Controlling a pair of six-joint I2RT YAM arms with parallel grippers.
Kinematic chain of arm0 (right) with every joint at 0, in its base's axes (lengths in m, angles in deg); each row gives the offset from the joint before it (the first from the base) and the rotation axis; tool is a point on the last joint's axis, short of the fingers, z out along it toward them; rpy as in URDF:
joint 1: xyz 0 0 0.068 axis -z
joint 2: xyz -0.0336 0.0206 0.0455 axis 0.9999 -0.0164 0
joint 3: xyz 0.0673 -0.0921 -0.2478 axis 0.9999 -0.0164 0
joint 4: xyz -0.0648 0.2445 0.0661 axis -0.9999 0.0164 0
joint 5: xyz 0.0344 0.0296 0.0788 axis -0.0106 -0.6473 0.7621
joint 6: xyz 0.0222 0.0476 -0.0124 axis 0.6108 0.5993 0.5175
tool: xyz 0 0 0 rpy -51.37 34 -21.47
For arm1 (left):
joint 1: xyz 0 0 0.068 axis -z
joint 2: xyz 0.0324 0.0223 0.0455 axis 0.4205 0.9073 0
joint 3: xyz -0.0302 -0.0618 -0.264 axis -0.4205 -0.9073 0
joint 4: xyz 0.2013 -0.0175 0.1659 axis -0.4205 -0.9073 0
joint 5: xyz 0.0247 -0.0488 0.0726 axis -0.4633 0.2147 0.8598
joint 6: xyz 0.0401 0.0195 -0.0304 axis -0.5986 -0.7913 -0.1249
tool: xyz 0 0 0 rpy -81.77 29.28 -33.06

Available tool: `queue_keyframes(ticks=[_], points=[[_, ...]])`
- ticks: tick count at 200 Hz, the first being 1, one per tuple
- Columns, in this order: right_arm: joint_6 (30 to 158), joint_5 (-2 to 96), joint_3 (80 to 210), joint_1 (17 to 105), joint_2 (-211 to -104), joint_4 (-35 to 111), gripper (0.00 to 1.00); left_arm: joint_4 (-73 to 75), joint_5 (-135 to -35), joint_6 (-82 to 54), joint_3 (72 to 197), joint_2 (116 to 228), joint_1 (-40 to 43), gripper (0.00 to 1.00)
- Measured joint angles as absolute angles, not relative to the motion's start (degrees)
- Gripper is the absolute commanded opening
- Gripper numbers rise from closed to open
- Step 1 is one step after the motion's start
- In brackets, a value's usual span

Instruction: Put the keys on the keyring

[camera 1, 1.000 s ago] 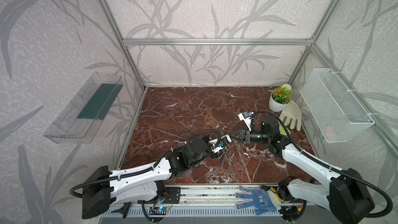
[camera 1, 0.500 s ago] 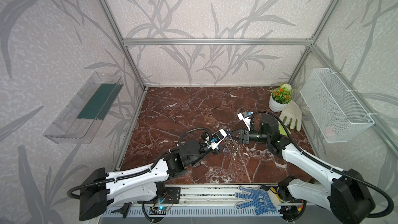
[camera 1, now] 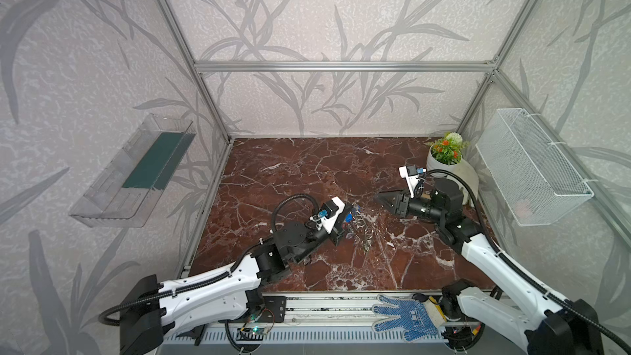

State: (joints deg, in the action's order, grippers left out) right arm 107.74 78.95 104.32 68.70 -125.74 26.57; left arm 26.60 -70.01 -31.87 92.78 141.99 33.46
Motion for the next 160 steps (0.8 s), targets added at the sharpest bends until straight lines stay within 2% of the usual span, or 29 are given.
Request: queue_keyframes(ticks=[26, 55, 131, 160], points=[[107.83, 79.37, 104.26, 68.7, -125.02, 22.98, 0.61, 26.73, -76.2, -26.12, 92.78, 140.98, 27.91, 0.0], [108.77, 79.41, 103.03, 68.7, -124.78, 16.84, 0.66, 27.78, -83.87, -20.33, 92.69, 141.66, 22.0, 0.0], [109.66, 78.93, 99.45, 68.68, -125.79, 6.9, 0.65, 35.84, -104.53, -11.13, 93.33, 153.5, 13.28, 0.0], [109.38, 78.95, 97.72, 68.64, -125.79, 5.74, 0.58, 41.66, -110.91, -7.94, 95.36, 160.72, 11.1, 0.0]])
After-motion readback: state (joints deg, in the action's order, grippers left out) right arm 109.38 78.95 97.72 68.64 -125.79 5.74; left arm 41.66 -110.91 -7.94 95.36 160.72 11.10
